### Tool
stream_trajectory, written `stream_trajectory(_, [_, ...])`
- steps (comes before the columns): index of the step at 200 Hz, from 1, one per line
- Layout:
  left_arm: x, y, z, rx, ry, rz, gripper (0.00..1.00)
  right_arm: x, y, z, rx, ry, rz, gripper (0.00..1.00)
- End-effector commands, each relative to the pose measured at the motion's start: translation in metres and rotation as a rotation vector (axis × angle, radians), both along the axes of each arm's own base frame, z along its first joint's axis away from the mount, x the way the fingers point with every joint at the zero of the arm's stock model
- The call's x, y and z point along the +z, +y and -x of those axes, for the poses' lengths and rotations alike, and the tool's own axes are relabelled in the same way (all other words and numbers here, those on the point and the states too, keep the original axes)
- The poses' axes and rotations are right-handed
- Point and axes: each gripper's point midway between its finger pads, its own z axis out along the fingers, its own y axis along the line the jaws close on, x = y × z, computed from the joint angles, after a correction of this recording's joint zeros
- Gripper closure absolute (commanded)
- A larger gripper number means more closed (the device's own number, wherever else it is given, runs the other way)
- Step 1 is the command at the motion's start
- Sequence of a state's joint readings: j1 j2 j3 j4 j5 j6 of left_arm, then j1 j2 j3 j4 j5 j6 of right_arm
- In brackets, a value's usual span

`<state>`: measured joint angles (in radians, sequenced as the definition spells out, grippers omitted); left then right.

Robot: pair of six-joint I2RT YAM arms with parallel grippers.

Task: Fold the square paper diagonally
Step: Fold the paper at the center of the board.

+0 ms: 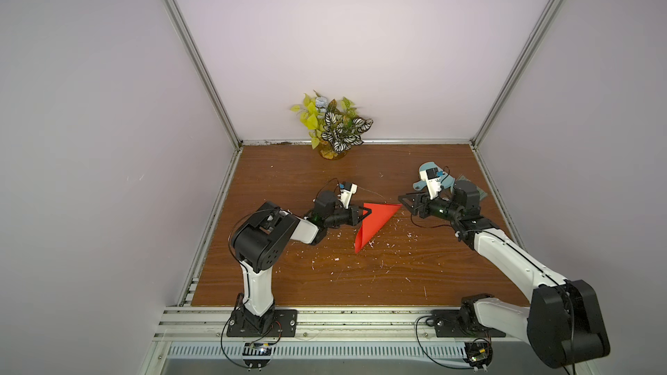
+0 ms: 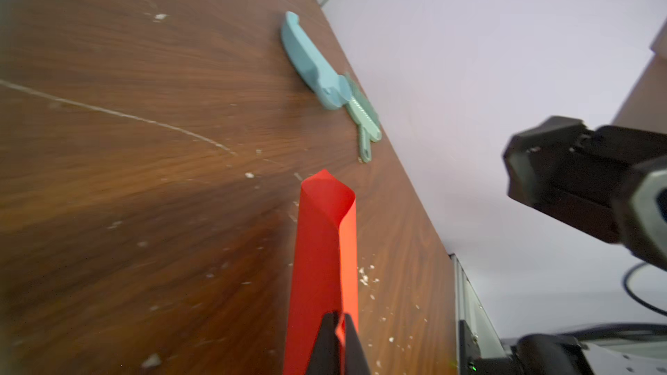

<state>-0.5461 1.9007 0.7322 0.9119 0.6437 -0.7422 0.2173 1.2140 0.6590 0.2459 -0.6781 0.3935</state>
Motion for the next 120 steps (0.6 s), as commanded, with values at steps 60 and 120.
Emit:
stream_trajectory(60, [-0.042, 0.062, -0.026, 0.231, -0.053, -0.377, 0.99, -0.022, 0.055, -0.002, -0.050, 0.130, 0.031, 0.51])
stream_trajectory(120, [-0.055, 0.074, -0.016, 0.322, -0.018, -0.522, 0.99, -0.054, 0.116, -0.011, -0.023, 0.265, 0.025, 0.68])
